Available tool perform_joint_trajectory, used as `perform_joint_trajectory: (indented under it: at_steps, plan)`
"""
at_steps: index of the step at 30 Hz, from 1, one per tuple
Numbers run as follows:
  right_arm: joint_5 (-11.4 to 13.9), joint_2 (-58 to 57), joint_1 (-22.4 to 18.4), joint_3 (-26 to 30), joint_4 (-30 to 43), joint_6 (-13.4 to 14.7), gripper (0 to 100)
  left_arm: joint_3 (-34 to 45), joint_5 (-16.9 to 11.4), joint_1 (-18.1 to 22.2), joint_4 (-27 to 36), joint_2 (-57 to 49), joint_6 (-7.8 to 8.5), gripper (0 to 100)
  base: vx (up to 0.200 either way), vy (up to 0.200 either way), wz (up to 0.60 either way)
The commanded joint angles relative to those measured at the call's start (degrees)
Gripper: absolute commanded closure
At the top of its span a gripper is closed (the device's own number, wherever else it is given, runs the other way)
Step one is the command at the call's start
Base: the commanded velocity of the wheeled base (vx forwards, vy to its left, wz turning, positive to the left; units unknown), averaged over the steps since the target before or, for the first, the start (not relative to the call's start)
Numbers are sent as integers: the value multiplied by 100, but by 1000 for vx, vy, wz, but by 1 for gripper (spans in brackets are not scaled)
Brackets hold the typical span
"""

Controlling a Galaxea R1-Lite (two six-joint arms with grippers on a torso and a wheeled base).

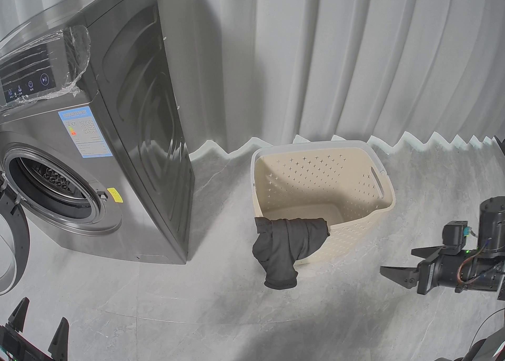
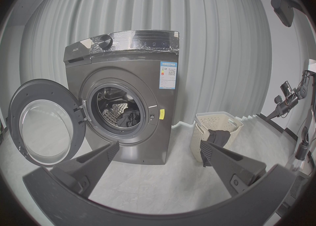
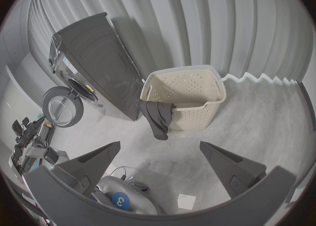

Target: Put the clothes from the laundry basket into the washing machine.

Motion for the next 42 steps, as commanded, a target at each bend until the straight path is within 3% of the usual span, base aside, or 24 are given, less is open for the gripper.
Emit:
perform_joint_trajectory:
  at_steps: [1, 7, 16, 24, 42]
  plan:
    - [-41, 1322, 413, -129, -466, 83, 0, 92, -2, 3, 0, -93, -2, 0, 0, 0, 0]
    - [-76, 2210, 650, -270, -1222, 346, 0, 92, -2, 3, 0, -93, -2, 0, 0, 0, 0]
    - [-155, 3115, 853, -586, -1794, 443, 0, 92, -2, 3, 0, -93, -10, 0, 67, 0, 0]
    - [-278, 3774, 949, -947, -2277, 364, 0, 92, -2, 3, 0, -93, -10, 0, 0, 0, 0]
    - [-296, 4899, 940, -1641, -2734, 250, 0, 92, -2, -6, 0, -93, -10, 0, 0, 0, 0]
